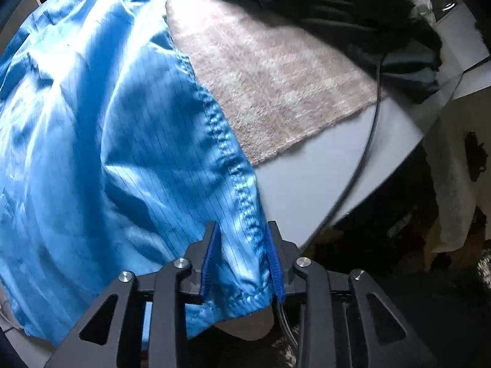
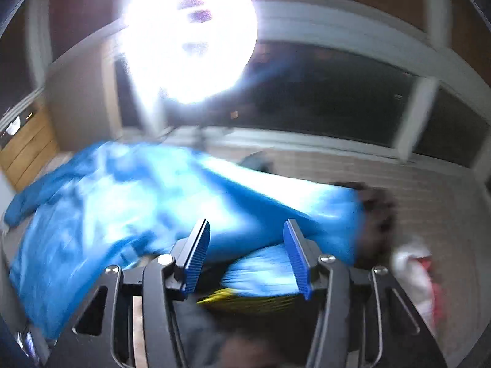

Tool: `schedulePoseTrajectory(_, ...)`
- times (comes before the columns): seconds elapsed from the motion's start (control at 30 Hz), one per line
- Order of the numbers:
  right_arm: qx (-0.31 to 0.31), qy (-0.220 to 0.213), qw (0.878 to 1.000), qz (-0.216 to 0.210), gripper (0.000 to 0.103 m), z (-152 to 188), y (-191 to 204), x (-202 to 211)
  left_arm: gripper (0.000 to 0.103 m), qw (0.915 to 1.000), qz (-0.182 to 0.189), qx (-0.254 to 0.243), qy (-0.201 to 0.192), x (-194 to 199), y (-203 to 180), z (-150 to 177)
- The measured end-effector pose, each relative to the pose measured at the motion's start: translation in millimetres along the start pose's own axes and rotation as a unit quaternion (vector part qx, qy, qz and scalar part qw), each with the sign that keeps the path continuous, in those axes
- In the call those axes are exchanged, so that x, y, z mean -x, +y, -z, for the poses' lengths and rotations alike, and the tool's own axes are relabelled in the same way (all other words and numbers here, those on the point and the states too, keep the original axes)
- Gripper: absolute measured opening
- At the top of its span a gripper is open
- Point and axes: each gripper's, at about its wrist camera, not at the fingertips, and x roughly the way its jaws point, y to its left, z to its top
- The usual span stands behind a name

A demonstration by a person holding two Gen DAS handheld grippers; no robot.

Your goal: Fold clothes

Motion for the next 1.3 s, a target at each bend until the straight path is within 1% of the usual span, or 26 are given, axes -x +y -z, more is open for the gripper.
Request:
schedulePoseTrajectory(0.03,0.004,0.011,1.000,-0.015,0.049,3.1,11.7,-7.3,0.024,1.0000,0.008,-0.001,-0.002,-0.5,1.0,-0.2)
schedulePoseTrajectory(0.07,0.009,0.022,0.999,-0.030,0.049,6.2,23.4,-14.6,0.002,0.9998,0.018,-0.003,-0.004,-0.4,2.4,-0.8)
schedulePoseTrajectory(0.17,0.022,0.056,0.995,-0.075,0.051,15.4,58.5,-36.6,0.002,0.9983,0.057,0.001,-0.016,5.7,9.6,0.8)
schedulePoseTrajectory(0.3,0.039,0.101,0.985,-0.135,0.051,27.7,105.2,-65.9,0.001,0.9926,0.111,0.019,-0.046,36.0,29.8,6.7)
schedulePoseTrajectory(0.33,0.043,0.112,0.982,-0.149,0.051,30.8,116.9,-73.2,0.001,0.9917,0.115,0.019,-0.055,43.2,34.1,9.0)
schedulePoseTrajectory(0.43,0.043,0.171,0.975,-0.136,0.051,49.2,136.6,-113.4,0.001,0.9850,0.153,0.031,-0.073,63.7,38.9,11.5)
schedulePoseTrajectory(0.47,0.028,0.183,0.973,-0.138,0.051,51.0,138.5,-124.3,0.001,0.9833,0.163,0.031,-0.075,70.0,36.2,14.1)
schedulePoseTrajectory(0.53,-0.004,0.206,0.968,-0.142,0.051,53.7,141.4,-145.6,0.001,0.9845,0.154,0.016,-0.081,72.3,31.0,20.8)
schedulePoseTrajectory(0.6,-0.036,0.211,0.969,-0.123,0.051,52.9,138.9,-163.8,0.001,0.9842,0.156,0.013,-0.083,75.3,32.8,25.3)
schedulePoseTrajectory(0.7,-0.105,0.203,0.969,-0.096,0.050,48.3,122.5,-186.0,0.001,0.9832,0.162,0.009,-0.084,82.4,39.5,35.2)
schedulePoseTrajectory(0.73,-0.128,0.199,0.968,-0.087,0.039,47.1,116.2,-191.9,0.001,0.9832,0.163,0.007,-0.083,81.8,37.9,39.2)
schedulePoseTrajectory(0.77,-0.139,0.184,0.968,-0.094,0.025,44.3,112.8,-193.0,0.001,0.9832,0.164,0.007,-0.080,79.6,37.1,40.7)
schedulePoseTrajectory(0.8,-0.141,0.175,0.968,-0.109,0.004,42.0,111.9,-193.4,0.001,0.9831,0.166,0.006,-0.077,76.5,35.8,41.5)
schedulePoseTrajectory(0.87,-0.130,0.162,0.971,-0.116,0.004,33.0,112.0,-186.0,0.001,0.9797,0.186,0.002,-0.076,74.5,27.6,38.7)
schedulePoseTrajectory(0.9,-0.116,0.147,0.977,-0.098,0.004,27.4,113.6,-179.6,0.002,0.9764,0.201,-0.003,-0.079,69.1,19.2,34.8)
schedulePoseTrajectory(0.93,-0.101,0.132,0.983,-0.078,0.004,21.8,115.4,-173.1,0.005,0.9761,0.204,-0.011,-0.075,62.1,12.0,31.8)
schedulePoseTrajectory(0.97,-0.086,0.116,0.988,-0.058,0.004,16.1,117.1,-166.5,0.009,0.9775,0.201,-0.014,-0.064,51.4,5.6,28.5)
schedulePoseTrajectory(1.0,-0.070,0.099,0.992,-0.038,0.004,10.4,118.8,-159.9,0.010,0.9795,0.197,-0.007,-0.039,35.2,0.9,24.7)
schedulePoseTrajectory(1.03,-0.049,0.105,0.993,-0.019,0.005,10.2,125.6,-163.9,0.010,0.9797,0.199,0.000,-0.023,27.7,0.9,24.1)
schedulePoseTrajectory(1.07,-0.027,0.113,0.993,-0.001,0.005,10.7,132.9,-169.0,0.010,0.9792,0.202,0.007,-0.016,25.2,2.8,24.8)
schedulePoseTrajectory(1.1,-0.007,0.132,0.991,0.007,0.006,12.9,141.3,-176.4,0.010,0.9789,0.202,0.018,-0.022,30.2,9.8,28.2)
schedulePoseTrajectory(1.13,0.002,0.151,0.988,0.011,0.009,15.8,146.3,-179.2,0.010,0.9796,0.195,0.034,-0.038,41.4,22.9,36.4)
schedulePoseTrajectory(1.17,0.003,0.152,0.988,0.004,0.012,18.8,147.9,-170.2,0.014,0.9799,0.185,0.051,-0.055,53.8,37.3,45.8)
schedulePoseTrajectory(1.23,0.006,0.149,0.989,-0.013,0.019,25.0,150.3,-149.9,0.014,0.9790,0.162,0.089,-0.086,78.3,68.3,67.3)
schedulePoseTrajectory(1.27,0.007,0.148,0.989,-0.021,0.020,28.1,151.5,-139.8,0.015,0.9778,0.143,0.115,-0.101,88.8,87.3,83.2)
schedulePoseTrajectory(1.3,0.015,0.142,0.989,-0.025,0.021,34.0,153.7,-126.0,0.015,0.9740,0.110,0.160,-0.116,101.0,115.2,107.9)
